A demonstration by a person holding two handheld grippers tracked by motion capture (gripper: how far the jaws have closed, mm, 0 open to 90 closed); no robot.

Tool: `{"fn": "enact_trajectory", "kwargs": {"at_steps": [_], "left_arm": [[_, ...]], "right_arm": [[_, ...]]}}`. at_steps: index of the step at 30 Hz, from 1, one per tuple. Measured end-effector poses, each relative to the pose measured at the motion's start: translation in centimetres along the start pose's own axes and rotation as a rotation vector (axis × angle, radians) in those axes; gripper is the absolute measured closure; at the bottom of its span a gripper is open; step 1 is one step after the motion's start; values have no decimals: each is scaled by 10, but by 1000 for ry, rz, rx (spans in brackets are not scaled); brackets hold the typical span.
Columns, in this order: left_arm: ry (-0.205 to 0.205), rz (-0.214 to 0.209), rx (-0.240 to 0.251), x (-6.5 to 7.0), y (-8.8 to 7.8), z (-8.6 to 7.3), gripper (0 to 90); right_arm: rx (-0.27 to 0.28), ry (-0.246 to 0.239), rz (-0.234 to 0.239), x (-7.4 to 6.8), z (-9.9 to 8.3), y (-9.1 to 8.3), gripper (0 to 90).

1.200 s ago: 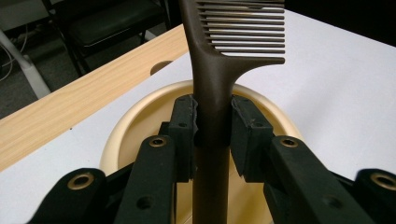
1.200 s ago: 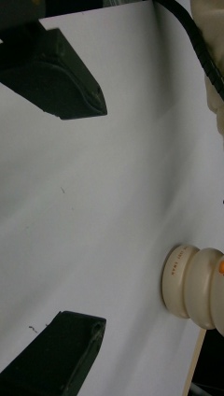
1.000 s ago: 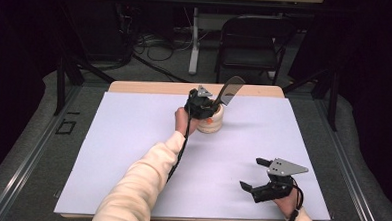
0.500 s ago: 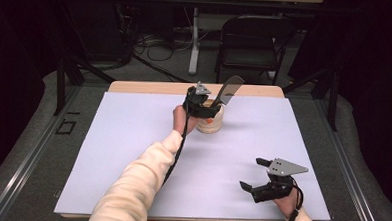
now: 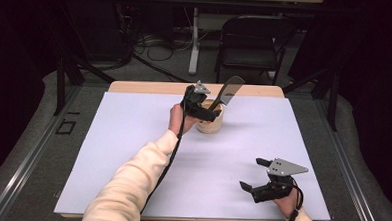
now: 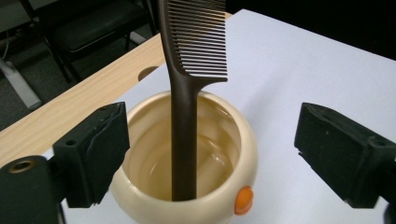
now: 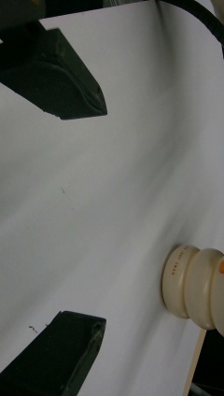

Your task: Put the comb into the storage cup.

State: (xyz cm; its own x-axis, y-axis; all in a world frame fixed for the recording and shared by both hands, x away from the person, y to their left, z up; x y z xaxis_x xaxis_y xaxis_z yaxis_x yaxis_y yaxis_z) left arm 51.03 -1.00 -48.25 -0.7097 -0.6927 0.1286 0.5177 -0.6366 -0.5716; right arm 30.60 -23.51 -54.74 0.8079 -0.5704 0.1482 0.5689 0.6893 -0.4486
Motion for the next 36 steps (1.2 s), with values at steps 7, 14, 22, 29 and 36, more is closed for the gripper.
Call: {"fn": "enact_trajectory", "kwargs": {"at_steps": [7, 14, 22, 29, 36], "left_arm": [[15, 5, -25, -1, -16, -4, 37], [26, 16, -31, -3, -37, -11, 16], [29, 29, -24, -5, -59, -23, 3], [30, 47, -16, -10, -77, -36, 3], [29, 65, -10, -13, -94, -51, 2]], "right_arm": [[2, 1, 0, 0, 0, 0, 7], [2, 2, -1, 0, 0, 0, 7], [1, -1, -2, 0, 0, 1, 7], [-2, -2, -3, 0, 0, 1, 7], [-1, -1, -3, 0, 0, 1, 7]]}}
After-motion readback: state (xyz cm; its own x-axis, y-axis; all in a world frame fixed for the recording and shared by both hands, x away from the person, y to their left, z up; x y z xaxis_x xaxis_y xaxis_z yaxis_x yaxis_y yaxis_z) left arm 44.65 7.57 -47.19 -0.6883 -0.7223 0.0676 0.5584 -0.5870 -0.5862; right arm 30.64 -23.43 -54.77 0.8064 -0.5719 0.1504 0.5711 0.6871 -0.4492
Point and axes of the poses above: each handheld gripper's, and its own axes: y roughly forward along the jaws, z roughly out of its top, x roughly to its right, the point moved 4 cm from there along y, roughly forward along the jaws, and after that the axes turned 10 degrees about -y, right-handed, at the moved point
